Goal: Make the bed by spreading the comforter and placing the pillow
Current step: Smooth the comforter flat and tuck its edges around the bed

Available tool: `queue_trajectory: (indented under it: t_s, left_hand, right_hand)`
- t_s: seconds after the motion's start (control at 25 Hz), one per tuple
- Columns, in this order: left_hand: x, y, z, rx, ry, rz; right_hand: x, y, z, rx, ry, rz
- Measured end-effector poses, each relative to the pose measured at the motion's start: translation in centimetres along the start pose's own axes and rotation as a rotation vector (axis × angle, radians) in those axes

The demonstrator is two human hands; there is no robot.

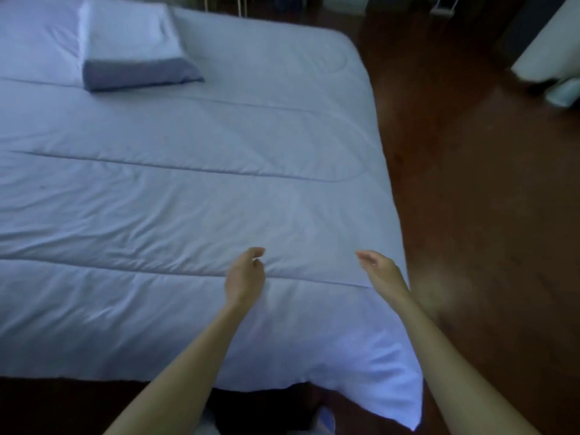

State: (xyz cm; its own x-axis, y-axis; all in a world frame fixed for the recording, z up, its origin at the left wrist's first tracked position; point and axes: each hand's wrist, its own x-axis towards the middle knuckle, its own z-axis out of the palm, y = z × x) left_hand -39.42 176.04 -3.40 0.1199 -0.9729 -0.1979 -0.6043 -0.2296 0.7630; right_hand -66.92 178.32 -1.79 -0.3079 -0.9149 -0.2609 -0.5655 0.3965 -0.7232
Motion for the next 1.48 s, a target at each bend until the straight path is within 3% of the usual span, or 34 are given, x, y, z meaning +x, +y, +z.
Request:
queue_trajectory:
  t_s: [0.24, 0.48, 0.6, 0.84, 0.96, 1.04, 1.24, 1.48]
  left_hand:
    - [-4.3, 16.1, 1.9, -0.407, -0.104, 0.188]
    - [-7.3, 25.0, -0.4, -0.763, -0.092, 0.347]
    - [-9.3, 29.1, 0.1, -0.882, -0.051, 0.425]
    - [-13.4, 35.1, 8.3, -0.837, -0.122, 0.435]
    - [-14.6, 37.9, 13.9, -0.932, -0.018, 0.409]
    - [-15.7, 40.2, 18.2, -0.959, 0.066, 0.363]
    - [-17.5, 47.1, 28.0, -0.954, 0.090, 0.226]
    - [-16.6, 49.2, 30.7, -0.834, 0.134, 0.263]
  right_hand:
    - [-2.5, -8.7, -10.8, 0.290, -0.040, -0.325]
    - [-6.8, -12.1, -18.0, 0.567, 0.105, -0.433]
    - [-8.2, -12.4, -21.3, 0.593, 0.127, -0.502]
    - [-7.8, -5.5, -28.8, 0.600, 0.245, -0.469]
    - [-6.0, 0.6, -33.9, 0.628, 0.279, -0.408]
    - [-4.7, 4.7, -37.9, 0.599, 0.261, -0.381]
    - [-1.2, 11.2, -46.5, 0.544, 0.249, -0.348]
    - [4.3, 12.6, -47.7, 0.593, 0.130, -0.342]
